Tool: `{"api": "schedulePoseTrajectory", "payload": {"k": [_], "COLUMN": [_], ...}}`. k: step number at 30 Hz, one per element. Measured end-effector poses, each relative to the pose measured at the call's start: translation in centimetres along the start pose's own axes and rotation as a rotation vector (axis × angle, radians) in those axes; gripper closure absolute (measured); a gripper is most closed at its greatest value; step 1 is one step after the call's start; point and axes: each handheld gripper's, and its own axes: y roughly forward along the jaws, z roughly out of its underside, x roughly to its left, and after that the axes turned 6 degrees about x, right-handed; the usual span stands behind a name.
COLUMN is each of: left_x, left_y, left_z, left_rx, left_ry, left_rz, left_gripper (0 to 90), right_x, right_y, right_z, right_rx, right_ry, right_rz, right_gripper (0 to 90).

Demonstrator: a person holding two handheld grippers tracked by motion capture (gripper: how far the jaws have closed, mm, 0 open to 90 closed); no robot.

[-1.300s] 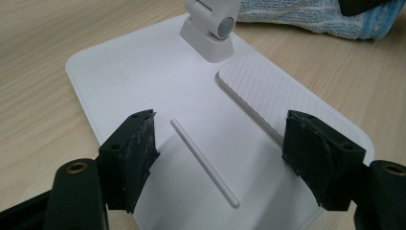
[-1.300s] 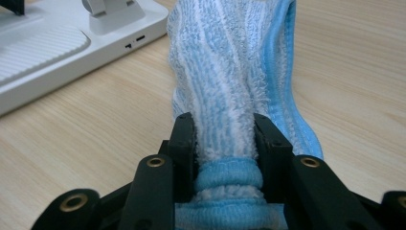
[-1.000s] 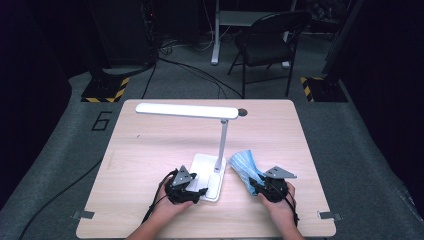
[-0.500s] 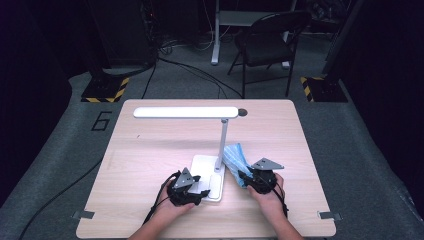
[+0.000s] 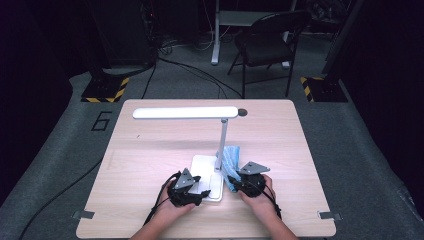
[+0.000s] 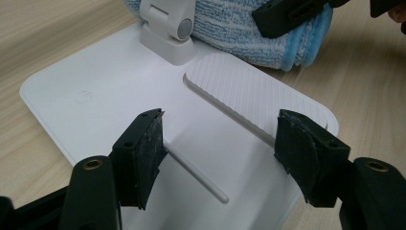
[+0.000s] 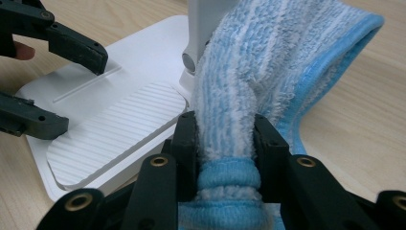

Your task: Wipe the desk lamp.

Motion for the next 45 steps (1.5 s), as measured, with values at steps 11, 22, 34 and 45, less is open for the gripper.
{"api": "schedulePoseTrajectory", "payload": {"k": [11,22,34,45], "left_x": [0.0,0.0,0.0,0.0], "left_y": [0.0,0.1,0.0,0.0], "left_z": [0.0,0.0,0.0,0.0], "left_rx": [-0.001,-0.003,-0.002,-0.003], "left_ry": [0.005,0.001,-0.001,-0.005], "left_rz": [0.001,0.003,-0.001,-0.002], "left_gripper": [33.7,33.8,34.7,34.8], "right_x": [0.8,0.6,0.7,0.7], "right_y": [-0.1,0.2,-0.8,-2.1], "right_z": [-0.5,-0.5,-1.2,-2.4], "right_rx": [-0.043,-0.057,-0.082,-0.134], "right_ry": [0.005,0.013,0.005,-0.007], "right_rz": [-0.062,-0.069,-0.065,-0.064], "right_gripper": [67.5,67.4,67.5,68.1]}}
